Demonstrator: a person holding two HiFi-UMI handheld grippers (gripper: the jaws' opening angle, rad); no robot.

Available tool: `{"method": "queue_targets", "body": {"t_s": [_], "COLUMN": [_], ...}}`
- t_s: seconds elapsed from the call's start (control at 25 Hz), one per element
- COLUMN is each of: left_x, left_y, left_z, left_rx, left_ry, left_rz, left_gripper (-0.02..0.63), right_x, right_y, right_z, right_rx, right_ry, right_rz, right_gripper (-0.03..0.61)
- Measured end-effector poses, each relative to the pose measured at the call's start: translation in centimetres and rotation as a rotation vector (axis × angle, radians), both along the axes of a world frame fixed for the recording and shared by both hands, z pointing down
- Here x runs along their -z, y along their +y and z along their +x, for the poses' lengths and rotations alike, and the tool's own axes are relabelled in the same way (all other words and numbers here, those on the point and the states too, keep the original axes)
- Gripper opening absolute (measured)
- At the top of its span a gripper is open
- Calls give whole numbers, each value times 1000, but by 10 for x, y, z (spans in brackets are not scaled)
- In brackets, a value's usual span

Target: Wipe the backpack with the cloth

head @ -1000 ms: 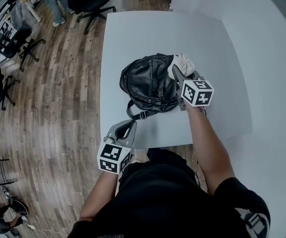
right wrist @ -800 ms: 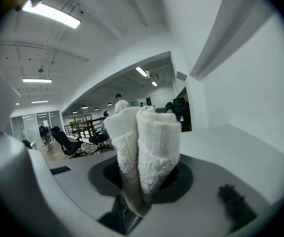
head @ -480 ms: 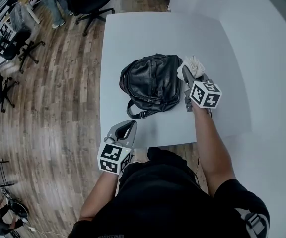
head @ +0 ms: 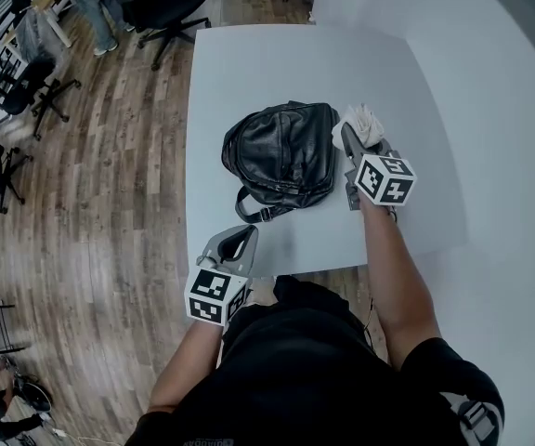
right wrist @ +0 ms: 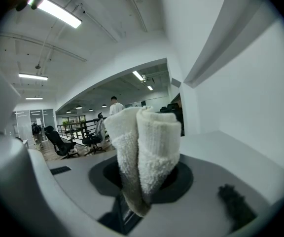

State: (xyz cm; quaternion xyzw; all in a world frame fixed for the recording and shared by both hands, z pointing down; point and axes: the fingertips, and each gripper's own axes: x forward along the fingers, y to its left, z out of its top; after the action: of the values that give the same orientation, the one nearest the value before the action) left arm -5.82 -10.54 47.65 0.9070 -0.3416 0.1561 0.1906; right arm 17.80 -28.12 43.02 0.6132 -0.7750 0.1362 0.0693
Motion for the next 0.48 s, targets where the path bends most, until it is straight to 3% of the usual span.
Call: {"method": "queue_targets", "body": {"t_s": [0.16,0.48], "left_x": [-2,-1], "left_y": [0,-4], "left_z": [-7,-38], "left_rx": [17,115], "left_ry": [-5,-16], "left_rz": [-2,-17], "left_gripper": [6,6], "right_x": [-2,-40], "right_y": [-2,-11], "right_z": [-30,-136], "right_rx": [58,282], "right_ry": [-7,-4], "right_rz": [-3,-75], "right_gripper": [101,101]}}
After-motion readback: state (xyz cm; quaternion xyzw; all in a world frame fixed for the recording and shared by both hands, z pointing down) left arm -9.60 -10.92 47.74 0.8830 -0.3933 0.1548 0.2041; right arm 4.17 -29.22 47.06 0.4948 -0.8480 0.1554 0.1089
